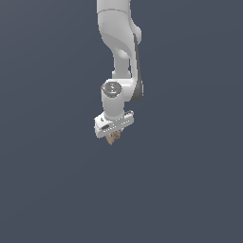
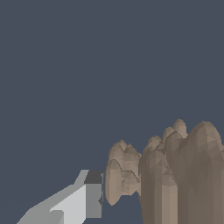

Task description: Pick up the object and move it to a goal position.

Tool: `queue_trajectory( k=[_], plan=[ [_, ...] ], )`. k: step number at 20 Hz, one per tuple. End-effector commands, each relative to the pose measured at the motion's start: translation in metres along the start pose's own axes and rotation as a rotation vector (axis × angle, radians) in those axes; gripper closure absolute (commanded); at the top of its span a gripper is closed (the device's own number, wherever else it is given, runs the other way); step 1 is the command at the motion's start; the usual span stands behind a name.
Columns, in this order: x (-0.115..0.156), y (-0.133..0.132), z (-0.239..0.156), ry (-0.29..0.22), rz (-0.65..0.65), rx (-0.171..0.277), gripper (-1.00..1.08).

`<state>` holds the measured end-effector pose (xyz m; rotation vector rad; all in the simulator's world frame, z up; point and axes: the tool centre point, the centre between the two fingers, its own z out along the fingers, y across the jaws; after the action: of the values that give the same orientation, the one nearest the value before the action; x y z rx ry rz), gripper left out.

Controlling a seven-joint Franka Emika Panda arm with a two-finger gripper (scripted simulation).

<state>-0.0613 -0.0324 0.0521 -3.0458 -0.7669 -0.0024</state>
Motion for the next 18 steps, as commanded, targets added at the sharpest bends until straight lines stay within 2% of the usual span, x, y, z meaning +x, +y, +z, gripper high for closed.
queue_trajectory(
  k=[1, 9, 18],
  plan=[
    [0.0, 0.0, -0.001, 0.0, -0.001, 0.0, 1.08],
    [0.003, -0.002, -0.029, 0.0, -0.001, 0.0, 1.08],
    [0.011, -0.005, -0.103, 0.0, -0.001, 0.0, 1.08]
  ],
)
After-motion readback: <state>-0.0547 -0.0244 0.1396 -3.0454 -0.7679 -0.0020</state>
